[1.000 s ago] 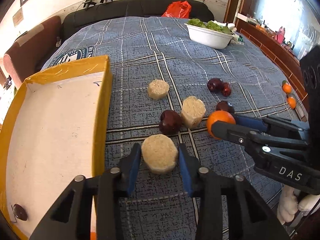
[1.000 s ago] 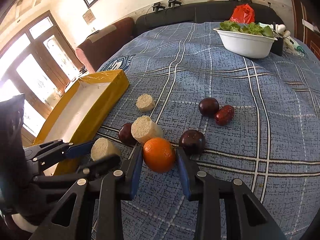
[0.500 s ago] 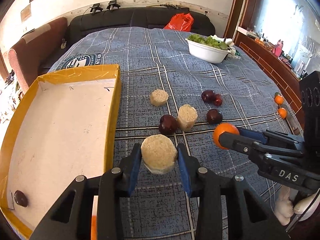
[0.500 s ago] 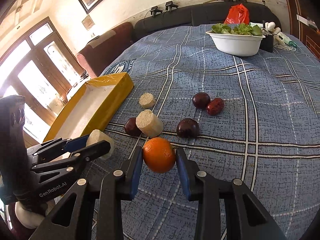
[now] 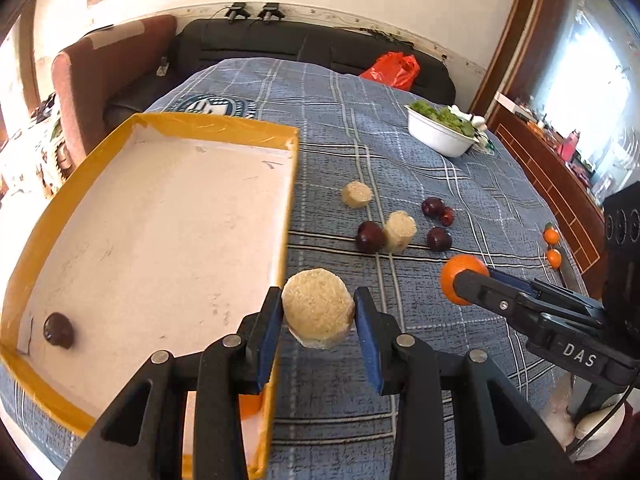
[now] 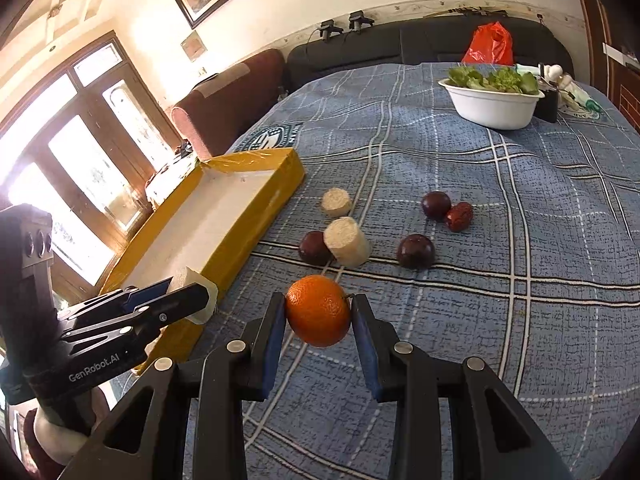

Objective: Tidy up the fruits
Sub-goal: 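Carry the rice-cake piece and orange toward the yellow tray with both tools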

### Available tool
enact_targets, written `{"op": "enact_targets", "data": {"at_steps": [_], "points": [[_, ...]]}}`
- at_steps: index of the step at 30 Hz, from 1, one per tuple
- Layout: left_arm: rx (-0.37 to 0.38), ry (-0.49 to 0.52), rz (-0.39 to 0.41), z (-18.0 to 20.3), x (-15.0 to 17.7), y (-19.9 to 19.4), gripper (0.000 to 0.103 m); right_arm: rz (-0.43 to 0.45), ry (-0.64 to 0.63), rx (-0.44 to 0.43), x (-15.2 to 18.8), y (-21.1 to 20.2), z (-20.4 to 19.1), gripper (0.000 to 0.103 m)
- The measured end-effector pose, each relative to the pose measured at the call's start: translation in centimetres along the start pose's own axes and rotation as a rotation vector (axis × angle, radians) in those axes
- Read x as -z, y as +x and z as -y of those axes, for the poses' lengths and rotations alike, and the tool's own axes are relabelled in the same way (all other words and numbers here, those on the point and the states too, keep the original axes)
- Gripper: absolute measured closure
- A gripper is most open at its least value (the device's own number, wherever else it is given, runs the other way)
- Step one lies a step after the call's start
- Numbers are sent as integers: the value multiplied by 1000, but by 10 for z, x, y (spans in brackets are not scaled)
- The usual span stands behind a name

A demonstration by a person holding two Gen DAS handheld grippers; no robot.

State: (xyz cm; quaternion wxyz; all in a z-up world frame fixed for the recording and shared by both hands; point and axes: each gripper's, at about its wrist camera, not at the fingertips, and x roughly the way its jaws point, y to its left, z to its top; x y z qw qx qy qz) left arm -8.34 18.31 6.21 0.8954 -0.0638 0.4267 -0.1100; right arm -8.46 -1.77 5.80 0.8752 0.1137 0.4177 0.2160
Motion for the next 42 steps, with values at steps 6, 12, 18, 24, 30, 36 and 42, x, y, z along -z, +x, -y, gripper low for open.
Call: {"op": "enact_targets", "data": {"at_steps": [6,12,18,24,30,36,42], "points": [[47,-56,28,-18,7,-20,68,-8,-58,-32,-1,4,-34,66],[67,-102,107,-37,1,-51,70,-12,-119,-65,-4,10,-71,65],[29,-168,102,-69,4,-53,70,-22,-168,-75,-11,24,-97,66],[110,-33,67,-37,12,-49,69,-12,-113,-48,-17,23,-77,66],[159,165,-6,28,22,-21,67,-3,-4,-2,-12,8,-30,66],[55,208,-63,34,27,13,58,3,50,-8,-3,-5,-4,66],[-35,280,-52,45,29,17,58,9,61,-30,0,-8,2,66]]}}
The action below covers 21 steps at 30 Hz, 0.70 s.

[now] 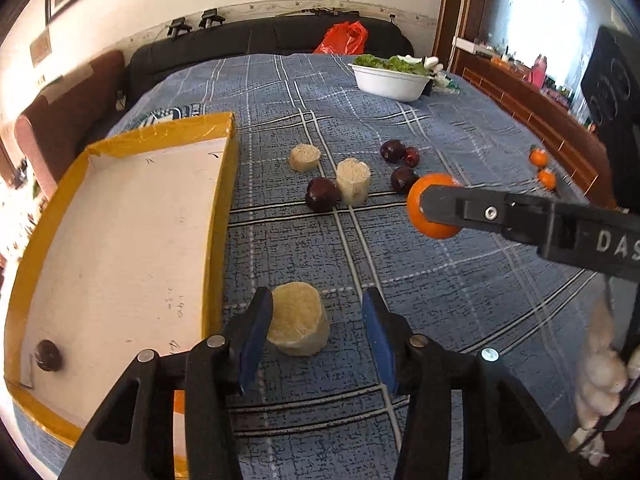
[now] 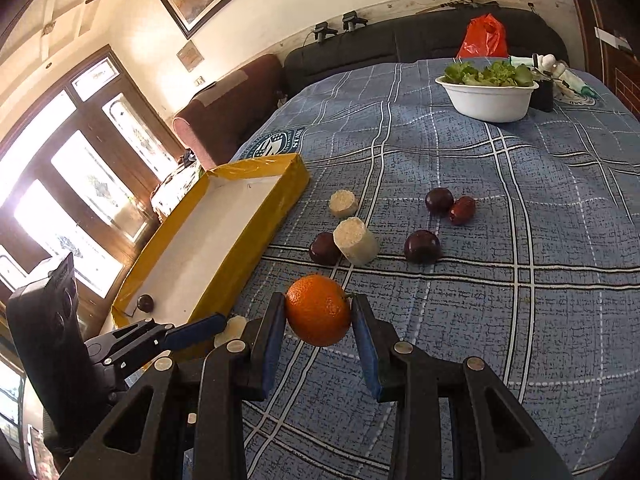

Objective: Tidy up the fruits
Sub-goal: 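Carry the rice-cake piece and orange toward the yellow tray with both tools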

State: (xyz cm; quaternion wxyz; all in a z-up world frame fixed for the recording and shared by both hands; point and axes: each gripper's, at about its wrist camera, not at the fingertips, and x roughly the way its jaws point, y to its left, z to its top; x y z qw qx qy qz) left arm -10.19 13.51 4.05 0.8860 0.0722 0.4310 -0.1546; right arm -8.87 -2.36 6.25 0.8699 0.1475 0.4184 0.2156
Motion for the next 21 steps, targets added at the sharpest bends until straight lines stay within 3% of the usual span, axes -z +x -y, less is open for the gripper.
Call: {"op": "enact_targets", "data": {"at_steps": [4,9,10,11,12,14,16,17,19,21], "points": [[-24,-10,-25,-6,-1,7,43,0,0,-5,3,-1,1,66],[-73,40,-31,-1,0,15,42,5,0,-16,4,-2,0,66],[-85,40,-25,-1,0,14,50,3,0,-18,4,-1,-1,66],[-112,36,-14,-2,-1,13,68,1,0,-19,5,0,-1,65],[-116,18,-3,-6,-1,10,69,-2,-1,-21,5,0,-2,65],[-55,-41,15,-16,-2,3,76,-6,-4,-21,6,1,-3,65],[-66,-62,34,-22,-2,-3,77,-9,-12,-21,6,2,-5,65],[-56,-77,41,-24,-2,-7,89,-9,-17,-18,5,2,-7,65],[-24,-107,61,-31,-3,-16,100,-11,-24,-20,3,4,-11,65],[-3,-141,98,-41,-6,-32,100,-12,-41,-20,1,5,-17,65]]}}
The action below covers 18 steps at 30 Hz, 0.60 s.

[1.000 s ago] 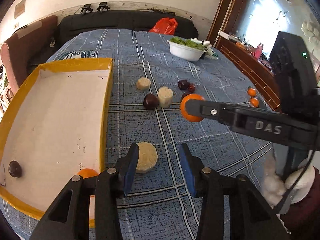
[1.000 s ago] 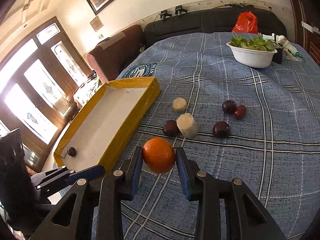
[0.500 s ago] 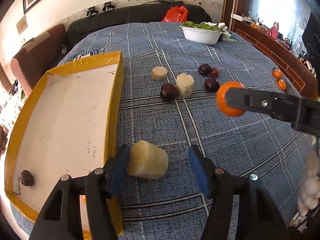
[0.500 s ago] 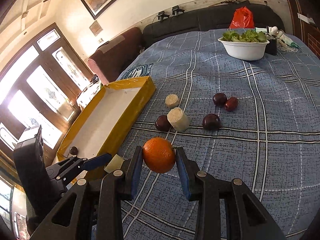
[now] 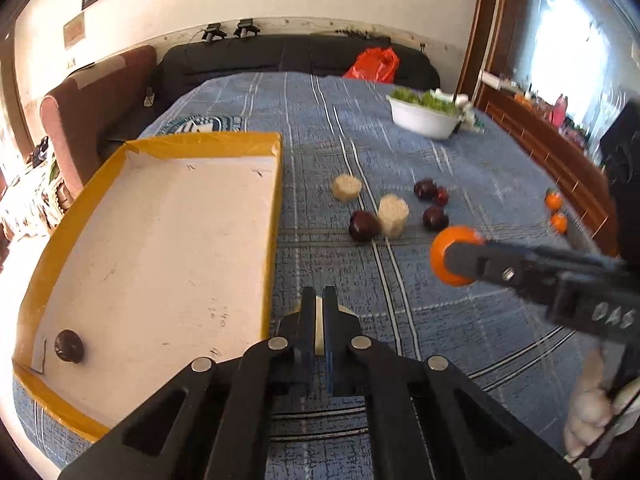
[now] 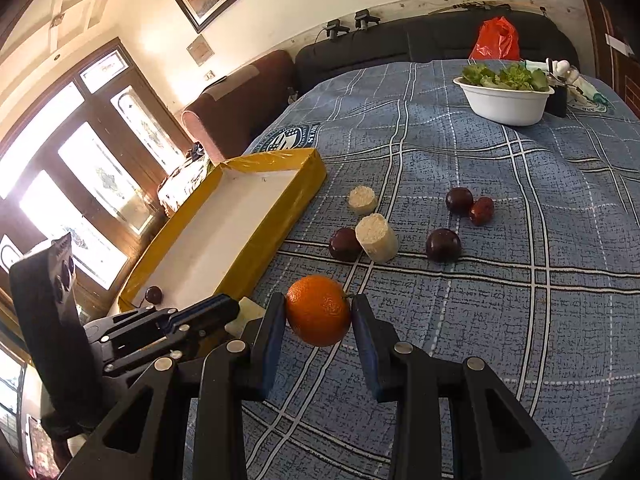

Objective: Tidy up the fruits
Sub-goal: 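Carry the rice-cake piece and orange toward the yellow tray with both tools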

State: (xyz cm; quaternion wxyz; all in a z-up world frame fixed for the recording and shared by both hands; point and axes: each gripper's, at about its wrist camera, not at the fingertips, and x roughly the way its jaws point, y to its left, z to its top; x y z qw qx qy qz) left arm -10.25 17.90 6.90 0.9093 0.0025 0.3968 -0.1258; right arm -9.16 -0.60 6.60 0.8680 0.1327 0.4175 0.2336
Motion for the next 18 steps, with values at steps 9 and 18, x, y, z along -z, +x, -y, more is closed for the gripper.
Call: {"op": "enact_targets", "data": {"at_steps": [9,18], "points": [[66,50,-38,7,7,2,45,-13,-17,-6,-2,10,-14,66],[45,119,-122,36,16,45,42,-4,27,10,4,0,8,65]]}}
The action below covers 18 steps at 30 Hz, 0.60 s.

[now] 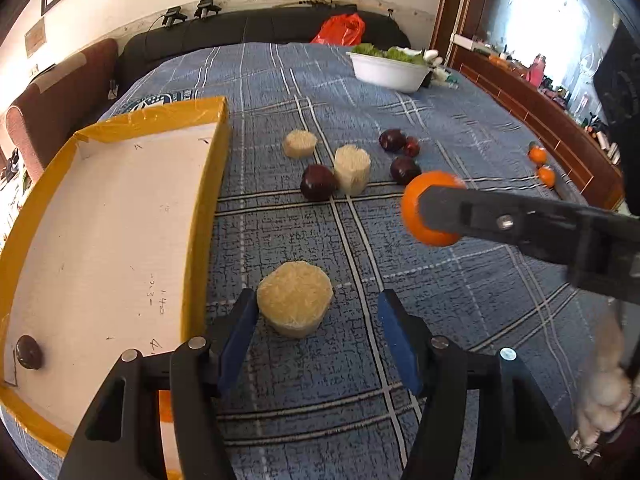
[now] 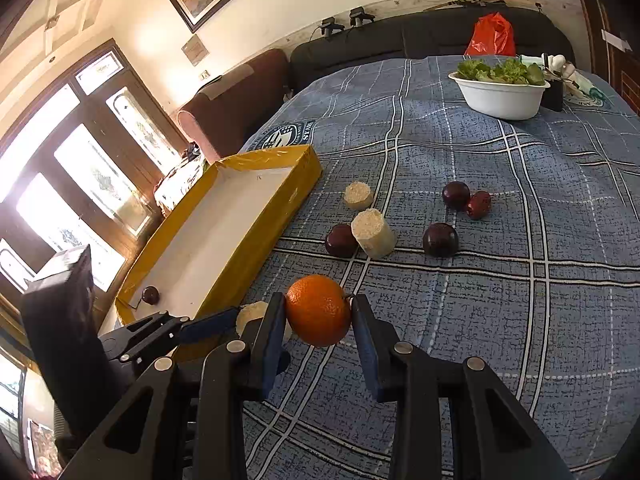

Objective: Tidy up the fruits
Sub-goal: 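Carry the rice-cake piece and orange toward the yellow tray with both tools, then lower the rice-cake piece and orange into the tray and open both tools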

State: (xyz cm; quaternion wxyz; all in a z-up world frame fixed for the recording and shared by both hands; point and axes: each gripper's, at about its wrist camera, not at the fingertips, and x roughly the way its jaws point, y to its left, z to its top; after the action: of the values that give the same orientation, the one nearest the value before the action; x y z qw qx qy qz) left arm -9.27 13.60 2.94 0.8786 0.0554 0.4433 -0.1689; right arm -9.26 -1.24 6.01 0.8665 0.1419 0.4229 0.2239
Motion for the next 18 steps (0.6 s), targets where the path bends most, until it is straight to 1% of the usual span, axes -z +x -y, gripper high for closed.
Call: {"op": "enact_targets", "data": {"at_steps": [4,5,6,7,13,18], "points": [[-18,5,-3,3,-2,5,43,3,10,-7,2,-3,5,65],[-36,11,-1,4,-2,5,53,1,13,-10,2,-2,7,65],[-75,20,1,4,-2,7,62,0,15,-11,3,-2,8,65],[-83,21,-3,3,-1,8,67,-1,17,-12,4,-2,8,65],[-58,-36,34,-8,-1,-2,67,-5,16,-16,5,0,8,65],[-51,-103,92,-24,-9,-29,67,-6,-10,-19,1,-1,-2,65]]}}
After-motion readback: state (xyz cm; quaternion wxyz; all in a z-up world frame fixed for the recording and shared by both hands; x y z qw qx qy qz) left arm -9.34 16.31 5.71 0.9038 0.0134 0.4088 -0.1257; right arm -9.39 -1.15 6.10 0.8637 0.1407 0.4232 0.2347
